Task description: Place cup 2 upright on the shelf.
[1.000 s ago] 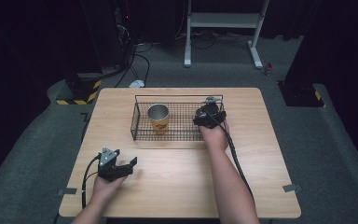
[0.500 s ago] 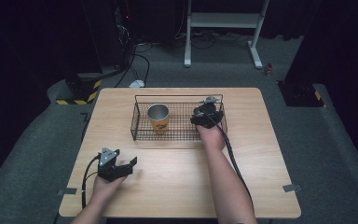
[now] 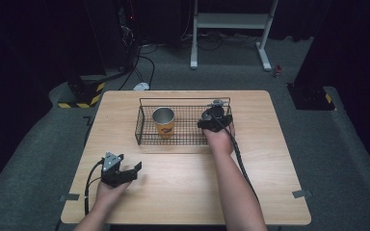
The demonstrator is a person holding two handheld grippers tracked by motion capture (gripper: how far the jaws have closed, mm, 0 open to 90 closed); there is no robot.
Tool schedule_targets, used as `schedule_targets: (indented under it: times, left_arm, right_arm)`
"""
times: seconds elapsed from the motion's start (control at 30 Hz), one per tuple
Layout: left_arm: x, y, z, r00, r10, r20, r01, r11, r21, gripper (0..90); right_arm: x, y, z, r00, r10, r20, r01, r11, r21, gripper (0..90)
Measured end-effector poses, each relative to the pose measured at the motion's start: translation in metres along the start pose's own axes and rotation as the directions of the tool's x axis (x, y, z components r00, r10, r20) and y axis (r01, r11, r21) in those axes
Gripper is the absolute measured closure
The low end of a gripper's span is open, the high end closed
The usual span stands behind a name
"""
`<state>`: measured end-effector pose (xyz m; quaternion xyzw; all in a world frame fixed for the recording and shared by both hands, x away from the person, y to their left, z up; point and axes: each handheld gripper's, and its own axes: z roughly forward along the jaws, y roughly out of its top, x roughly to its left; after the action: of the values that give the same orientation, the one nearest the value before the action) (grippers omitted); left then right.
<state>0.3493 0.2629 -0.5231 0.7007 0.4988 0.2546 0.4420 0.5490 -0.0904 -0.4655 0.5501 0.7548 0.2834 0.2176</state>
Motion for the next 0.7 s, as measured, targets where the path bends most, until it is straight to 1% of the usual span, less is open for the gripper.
schedule_targets:
  times: [0.13,0.2,0.23,0.33,0.5,0.6,0.7]
  left_arm:
    - [0.000,0.000,0.000,1.0000,0.002,-0.001,-0.002,1.0000,0.000,14.5]
    - [0.000,0.000,0.000,1.0000,0.001,0.000,-0.001,1.0000,0.000,14.6]
    - [0.000,0.000,0.000,1.0000,0.001,0.000,-0.001,1.0000,0.000,14.6]
    - [0.000,0.000,0.000,1.0000,0.000,0.000,0.000,1.0000,0.000,14.5]
    - [0.000,0.000,0.000,1.0000,0.000,0.000,0.000,1.0000,0.000,14.6]
    - [0.000,0.000,0.000,1.0000,0.003,-0.002,-0.003,1.0000,0.001,14.6]
    - [0.000,0.000,0.001,1.0000,0.004,-0.004,-0.004,1.0000,0.004,14.7]
  right_arm:
    - [-0.001,0.000,-0.002,1.0000,0.003,-0.001,-0.003,1.000,0.004,10.1]
    - [-0.001,0.001,-0.004,1.0000,-0.008,0.005,0.008,1.000,-0.010,10.0]
    - [-0.001,0.001,-0.005,1.0000,-0.001,0.003,0.001,1.000,-0.015,10.0]
    - [0.000,0.002,-0.008,1.0000,-0.004,0.000,0.004,0.999,-0.035,9.9]
    - [-0.001,0.003,-0.011,0.9999,-0.013,0.003,0.013,0.999,-0.044,9.9]
    - [-0.002,0.004,-0.014,0.9999,-0.010,0.000,0.010,0.999,-0.053,9.8]
    - [-0.002,0.005,-0.016,0.9998,-0.021,-0.001,0.021,0.998,-0.056,9.9]
